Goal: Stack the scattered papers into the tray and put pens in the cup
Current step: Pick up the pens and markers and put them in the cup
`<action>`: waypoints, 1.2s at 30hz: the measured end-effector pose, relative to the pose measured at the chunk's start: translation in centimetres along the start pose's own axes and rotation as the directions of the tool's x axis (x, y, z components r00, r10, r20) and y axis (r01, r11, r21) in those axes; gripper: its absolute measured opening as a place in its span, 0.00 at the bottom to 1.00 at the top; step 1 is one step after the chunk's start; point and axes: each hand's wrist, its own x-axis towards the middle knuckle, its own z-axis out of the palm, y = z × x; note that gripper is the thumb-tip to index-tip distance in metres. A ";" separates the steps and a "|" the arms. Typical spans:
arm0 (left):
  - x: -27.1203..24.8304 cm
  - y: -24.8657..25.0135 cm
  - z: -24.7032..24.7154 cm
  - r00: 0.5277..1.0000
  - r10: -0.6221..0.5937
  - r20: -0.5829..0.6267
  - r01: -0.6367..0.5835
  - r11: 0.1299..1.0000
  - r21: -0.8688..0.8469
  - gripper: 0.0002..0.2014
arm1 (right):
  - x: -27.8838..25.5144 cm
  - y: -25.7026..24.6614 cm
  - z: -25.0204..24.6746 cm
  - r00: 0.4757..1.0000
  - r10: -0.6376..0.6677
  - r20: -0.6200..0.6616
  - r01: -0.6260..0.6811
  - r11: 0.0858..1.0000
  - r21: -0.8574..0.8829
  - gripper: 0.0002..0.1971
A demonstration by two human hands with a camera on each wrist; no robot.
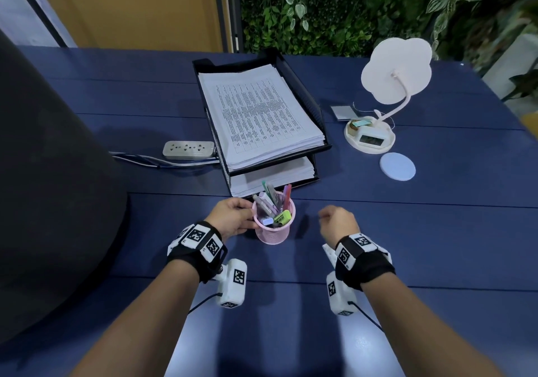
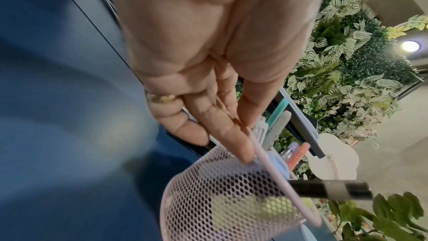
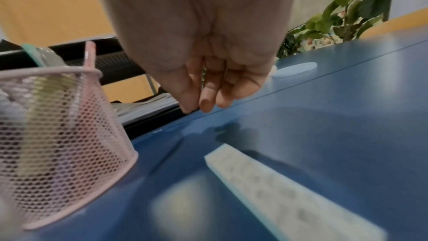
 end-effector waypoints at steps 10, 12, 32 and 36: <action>-0.1 0.3 0.5 1.000 -0.002 -0.030 0.004 0.999 0.043 0.08 | -1.5 1.5 1.0 0.961 0.195 0.195 -0.136 0.951 -0.279 0.11; -0.2 0.3 0.5 0.999 -0.003 -0.039 0.005 0.999 0.045 0.08 | -1.5 1.2 1.2 0.962 0.193 0.192 -0.141 0.957 -0.254 0.11; 0.4 -0.3 0.4 1.000 0.008 -0.018 -0.007 1.000 0.014 0.05 | -1.6 -7.3 -2.7 0.949 -0.281 -0.143 0.314 0.804 0.505 0.10; 0.5 -0.5 0.2 1.000 0.014 -0.003 -0.014 1.000 -0.015 0.05 | -1.7 -7.3 -1.1 0.951 -0.302 -0.065 0.304 0.879 0.366 0.05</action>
